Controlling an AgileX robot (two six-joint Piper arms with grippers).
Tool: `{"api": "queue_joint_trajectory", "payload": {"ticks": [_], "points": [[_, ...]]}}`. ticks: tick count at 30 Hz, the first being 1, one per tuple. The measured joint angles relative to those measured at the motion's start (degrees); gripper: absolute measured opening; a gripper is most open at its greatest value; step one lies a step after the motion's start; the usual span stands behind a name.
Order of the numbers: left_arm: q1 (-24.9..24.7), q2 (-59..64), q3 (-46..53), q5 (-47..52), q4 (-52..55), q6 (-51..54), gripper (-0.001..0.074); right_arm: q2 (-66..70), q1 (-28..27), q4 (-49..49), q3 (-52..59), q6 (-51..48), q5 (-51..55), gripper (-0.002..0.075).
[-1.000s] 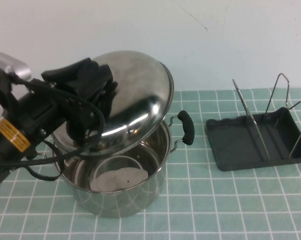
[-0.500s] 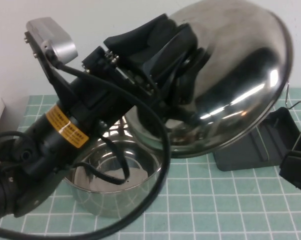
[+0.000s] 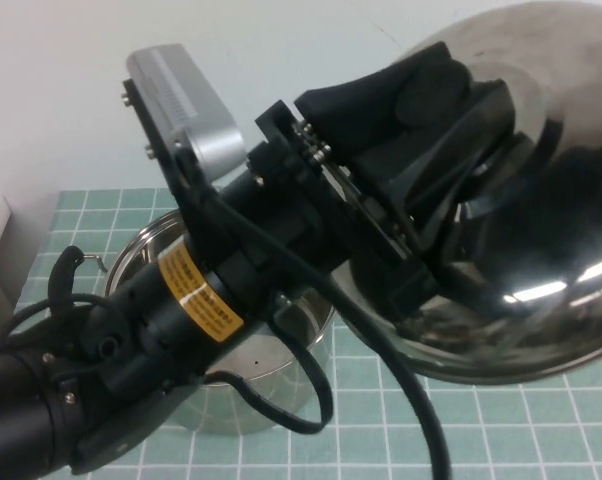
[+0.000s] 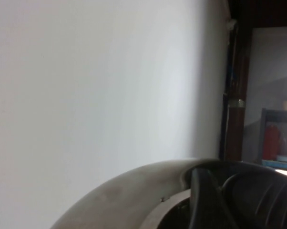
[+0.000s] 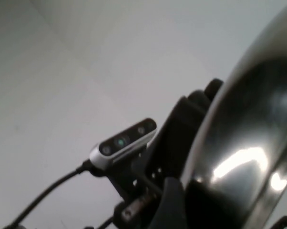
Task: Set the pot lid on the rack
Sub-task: Hand over the pot lid
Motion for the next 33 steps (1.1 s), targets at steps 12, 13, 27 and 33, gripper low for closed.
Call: {"api": "queue_joint_trajectory", "payload": {"ticks": [12,13,27,33], "points": [[-2.25,0.0,0.0,3.36,1.47,2.59,0.0323,0.0,0.48,3.24,-0.25,-4.91,-3.74,0.0092],[-2.25,0.0,-0.12,3.66,1.79,2.36,0.0323,0.0,0.48,3.24,-0.25,-5.47,-3.84,0.009],[-2.01,0.0,-0.25,14.79,7.91,-17.37,0.0678,0.4,0.48,11.44,-0.38,-20.6,2.37,0.0035],[2.43,-2.73,-0.25,18.27,20.42,-24.49,0.043,5.3,0.48,9.04,-7.28,-30.05,14.93,0.0034]]}}
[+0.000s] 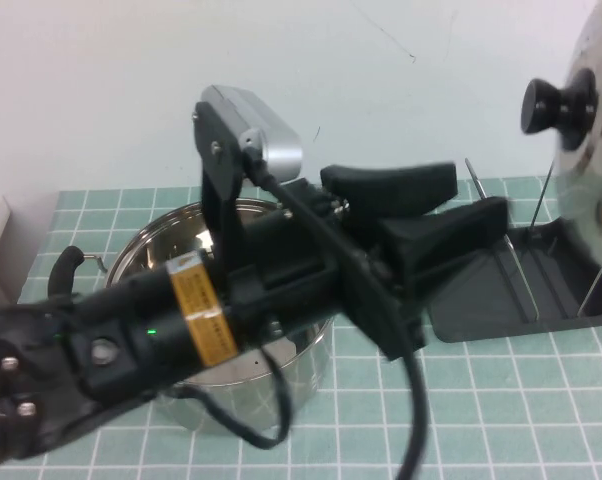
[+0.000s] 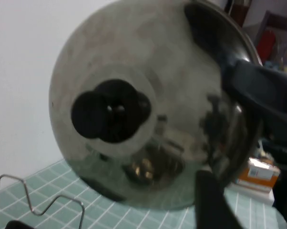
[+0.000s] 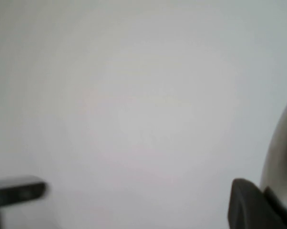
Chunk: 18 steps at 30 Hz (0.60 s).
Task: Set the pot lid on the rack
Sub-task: Place the pot lid on the pot rack
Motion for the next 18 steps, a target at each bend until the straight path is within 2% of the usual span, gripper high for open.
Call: {"api": "queue_joint_trajectory", "payload": {"ticks": [2,3,4,6,11,18], "points": [[2.01,-1.77,0.0,1.7,7.5,-4.25,0.0233,2.89,0.0,-2.34,-3.6,-1.67,3.36,0.0034],[2.8,-2.62,0.0,1.97,10.86,-6.53,0.0167,4.72,0.0,-3.34,-5.71,-2.07,4.4,0.0033],[3.71,-3.42,0.0,2.27,15.12,-9.16,0.0111,6.77,0.0,-3.99,-7.79,-2.35,4.93,0.0033],[5.03,-4.63,0.0,2.27,23.37,-14.83,0.0047,11.28,0.0,-5.67,-11.91,-2.71,5.8,0.0033],[6.09,-5.83,0.0,2.27,39.71,-28.59,0.0006,22.88,0.0,-13.06,-19.92,0.47,6.86,0.0033],[6.09,-5.83,0.0,1.19,50.72,-36.38,0.0003,36.18,0.0,-23.79,-25.8,6.38,7.88,0.0033]]}}
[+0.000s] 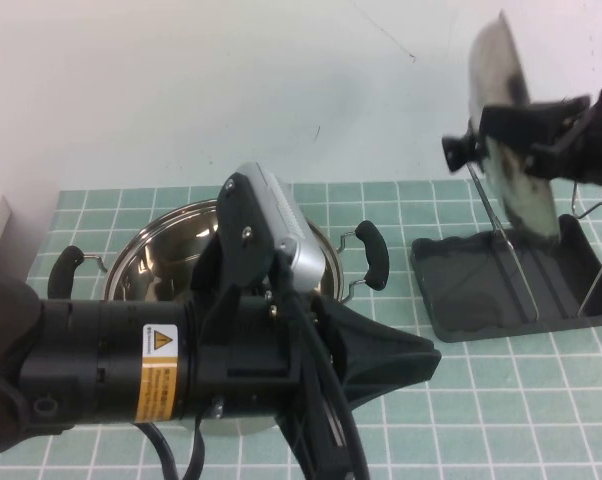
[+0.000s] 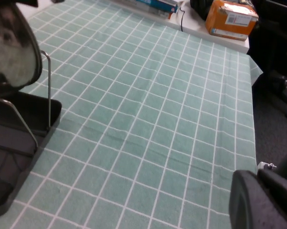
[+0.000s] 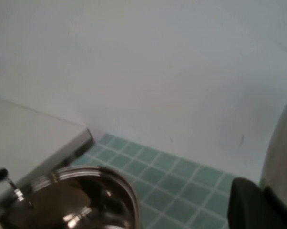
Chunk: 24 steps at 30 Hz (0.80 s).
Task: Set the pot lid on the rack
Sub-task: Place the pot lid on the pot rack
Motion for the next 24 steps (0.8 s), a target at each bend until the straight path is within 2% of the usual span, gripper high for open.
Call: {"api": "queue_joint_trajectory", "payload": {"ticks": [13,16,18,22,24], "points": [[0.0,0.0,0.0,-0.28,1.42,-0.89,-0.0001,5.83,-6.15,-13.74,-1.02,9.98,-0.9,0.0033],[0.0,0.0,0.0,-0.18,1.42,-0.89,-0.0001,6.19,-6.63,-16.3,-1.15,11.35,-1.53,0.0055],[0.0,0.0,0.0,-0.08,1.42,-0.89,-0.0001,6.74,-6.87,-18.26,-1.15,12.88,-0.92,0.0115],[0.0,0.0,0.0,0.04,1.5,-1.14,-0.0001,7.18,-7.82,-19.99,-1.04,13.95,-0.65,0.037],[0.0,0.0,0.0,0.04,1.67,-1.27,-0.0001,7.18,-8.54,-20.08,-1.04,14.07,-1.81,0.0465]]}}
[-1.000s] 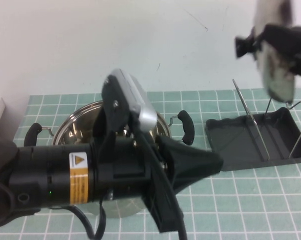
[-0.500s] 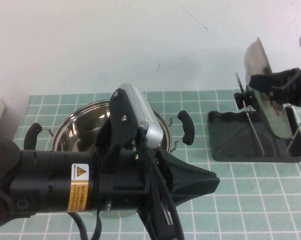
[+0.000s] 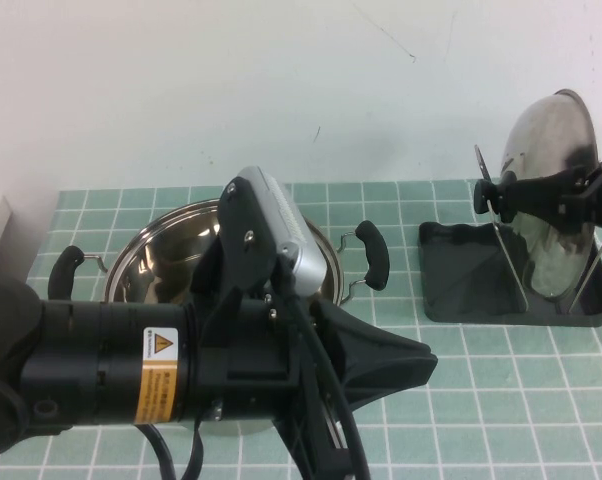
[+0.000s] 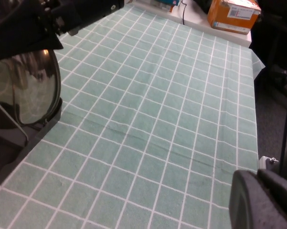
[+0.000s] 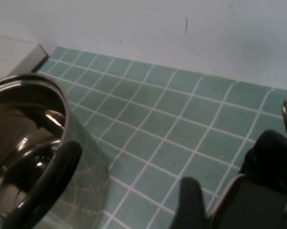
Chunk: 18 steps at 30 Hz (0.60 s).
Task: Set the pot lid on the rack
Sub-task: Place the pot lid on the pot rack
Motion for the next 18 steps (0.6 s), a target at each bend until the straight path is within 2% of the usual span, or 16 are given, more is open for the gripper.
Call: {"api": "queue_joint_trajectory", "payload": {"ticks": [4,11,14,16,18], "points": [[0.0,0.0,0.0,0.1,1.34,-1.86,-0.0001,-0.14,-3.13,0.0,-0.78,1.33,-3.7,0.054],[0.0,0.0,0.0,1.99,4.67,-4.23,-0.0001,-4.46,-9.57,-0.54,-4.78,5.71,-12.55,0.0548],[0.0,0.0,0.0,5.33,4.96,-4.46,-0.0001,-6.98,-10.63,-1.05,-7.53,7.35,-17.57,0.0476],[0.0,0.0,0.0,8.52,5.33,-4.48,-0.0001,-9.0,-10.63,-2.14,-9.91,7.8,-19.8,0.0366],[0.0,0.0,-0.02,12.33,7.09,-4.81,-0.0001,-11.09,-10.1,-4.63,-12.32,9.25,-20.73,0.0223]]}}
